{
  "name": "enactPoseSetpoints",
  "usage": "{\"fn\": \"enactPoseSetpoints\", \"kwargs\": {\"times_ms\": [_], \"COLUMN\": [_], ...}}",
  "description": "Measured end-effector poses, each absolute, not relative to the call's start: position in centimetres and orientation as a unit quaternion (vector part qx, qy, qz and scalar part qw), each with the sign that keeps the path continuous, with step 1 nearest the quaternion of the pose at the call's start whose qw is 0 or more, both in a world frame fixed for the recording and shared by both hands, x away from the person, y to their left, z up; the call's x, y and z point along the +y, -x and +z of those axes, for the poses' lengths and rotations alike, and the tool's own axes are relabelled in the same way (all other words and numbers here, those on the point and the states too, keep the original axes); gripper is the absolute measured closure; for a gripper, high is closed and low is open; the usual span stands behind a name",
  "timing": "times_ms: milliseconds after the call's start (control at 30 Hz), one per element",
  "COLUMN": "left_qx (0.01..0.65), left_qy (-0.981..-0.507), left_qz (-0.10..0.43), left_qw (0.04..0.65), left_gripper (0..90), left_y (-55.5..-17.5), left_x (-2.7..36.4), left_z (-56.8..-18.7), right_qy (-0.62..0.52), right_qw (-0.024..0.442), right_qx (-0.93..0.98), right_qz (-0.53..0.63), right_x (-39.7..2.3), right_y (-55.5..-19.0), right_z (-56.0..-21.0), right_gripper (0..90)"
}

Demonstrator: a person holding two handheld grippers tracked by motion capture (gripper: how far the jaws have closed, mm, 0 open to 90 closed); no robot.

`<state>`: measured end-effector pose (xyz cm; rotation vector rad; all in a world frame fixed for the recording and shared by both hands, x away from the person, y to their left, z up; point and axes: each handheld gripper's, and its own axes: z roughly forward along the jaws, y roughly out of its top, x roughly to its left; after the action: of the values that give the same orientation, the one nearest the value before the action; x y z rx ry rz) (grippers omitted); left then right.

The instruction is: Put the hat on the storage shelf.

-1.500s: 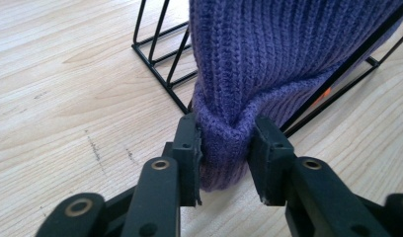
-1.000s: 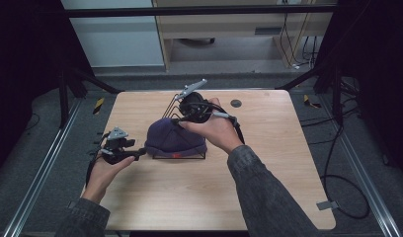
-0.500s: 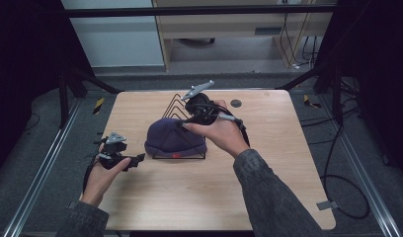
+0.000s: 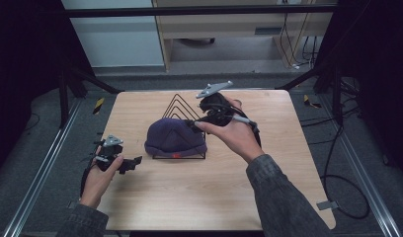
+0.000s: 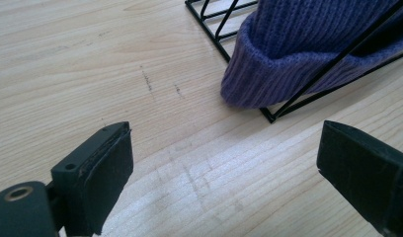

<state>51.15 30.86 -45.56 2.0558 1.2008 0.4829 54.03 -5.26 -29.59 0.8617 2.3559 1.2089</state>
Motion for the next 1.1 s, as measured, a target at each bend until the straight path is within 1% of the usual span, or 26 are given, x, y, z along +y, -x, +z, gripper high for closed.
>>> {"fn": "enactPoseSetpoints", "kwargs": {"times_ms": [200, 533, 633, 867, 933, 1100], "left_qx": [0.465, 0.469, 0.469, 0.47, 0.469, 0.464], "left_qy": [-0.793, -0.802, -0.805, -0.809, -0.811, -0.818], "left_qz": [0.19, 0.183, 0.178, 0.175, 0.174, 0.17], "left_qw": [0.345, 0.322, 0.315, 0.306, 0.303, 0.294], "left_gripper": [5.9, 5.7, 5.6, 5.5, 5.3, 5.0], "left_y": [-51.1, -51.3, -51.4, -51.5, -51.5, -51.5], "left_x": [31.3, 31.8, 31.9, 32.0, 31.9, 31.7], "left_z": [-45.7, -46.8, -47.0, -47.3, -47.5, -47.8], "right_qy": [-0.32, -0.362, -0.372, -0.398, -0.407, -0.428], "right_qw": [0.195, 0.206, 0.216, 0.214, 0.217, 0.209], "right_qx": [0.819, 0.795, 0.793, 0.791, 0.787, 0.783], "right_qz": [0.435, 0.441, 0.432, 0.411, 0.41, 0.399], "right_x": [-8.6, -14.7, -16.2, -19.4, -20.2, -22.1], "right_y": [-52.9, -50.8, -50.2, -48.9, -48.7, -48.3], "right_z": [-30.2, -32.8, -33.8, -36.6, -37.3, -39.4], "right_gripper": [8.6, 7.8, 9.4, 10.5, 12.2, 13.8]}}
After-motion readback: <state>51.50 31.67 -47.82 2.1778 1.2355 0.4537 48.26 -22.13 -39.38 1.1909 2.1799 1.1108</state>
